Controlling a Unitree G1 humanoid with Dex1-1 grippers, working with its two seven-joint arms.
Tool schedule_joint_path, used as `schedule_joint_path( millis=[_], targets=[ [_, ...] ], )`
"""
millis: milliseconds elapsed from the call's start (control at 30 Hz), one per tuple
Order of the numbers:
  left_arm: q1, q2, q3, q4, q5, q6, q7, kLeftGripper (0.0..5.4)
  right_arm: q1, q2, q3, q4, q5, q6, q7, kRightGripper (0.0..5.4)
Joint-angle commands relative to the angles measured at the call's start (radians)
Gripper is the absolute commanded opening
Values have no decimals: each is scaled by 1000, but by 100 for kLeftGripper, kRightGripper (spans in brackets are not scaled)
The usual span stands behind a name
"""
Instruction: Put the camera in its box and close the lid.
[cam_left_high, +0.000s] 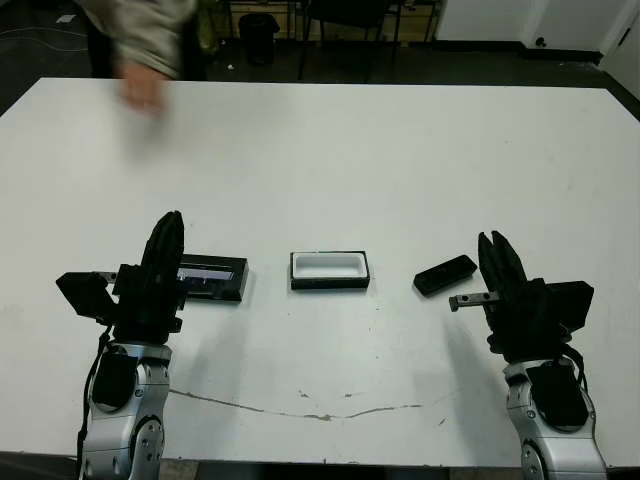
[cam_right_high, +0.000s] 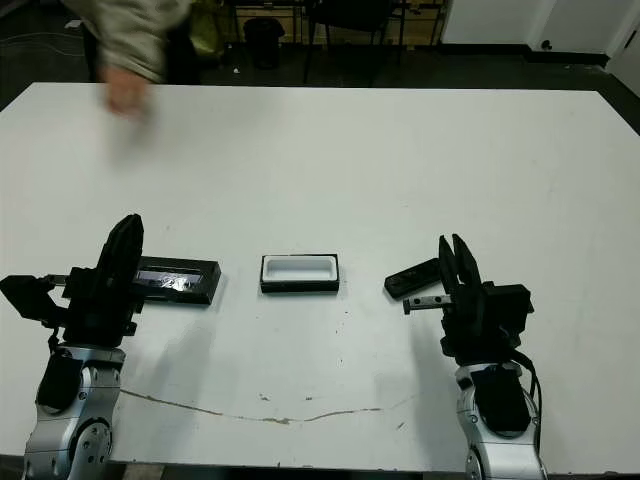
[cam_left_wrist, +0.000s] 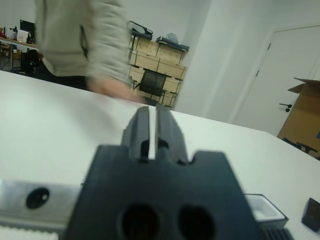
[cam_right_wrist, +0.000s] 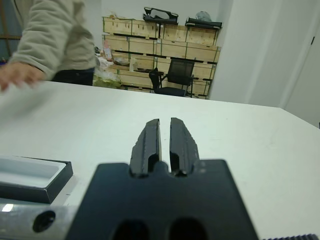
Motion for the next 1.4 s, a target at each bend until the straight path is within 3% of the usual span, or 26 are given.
schedule_joint_path(
  millis=[33, 200, 500, 900, 1067, 1400],
  targets=[
    [11, 1, -1, 7, 4, 13, 5, 2, 11, -5, -1, 7, 1, 7, 0, 0],
    [13, 3, -8, -2, -1, 23, 5, 2, 4, -12, -8, 33, 8, -23, 14, 0],
    [4, 3, -3, 13, 7, 8, 3, 2, 0, -21, -6, -14, -6, 35, 9, 0],
    [5, 1, -12, -2, 12, 22, 15, 2, -25, -46, -28, 19, 14, 0, 32, 0],
    [5, 9, -7, 6, 9, 12, 7, 2, -108, -125, -91, 43, 47, 31, 82, 0],
    [7, 4, -6, 22, 10, -7, 0, 2, -332, -366, -148, 149, 106, 152, 277, 0]
  ],
)
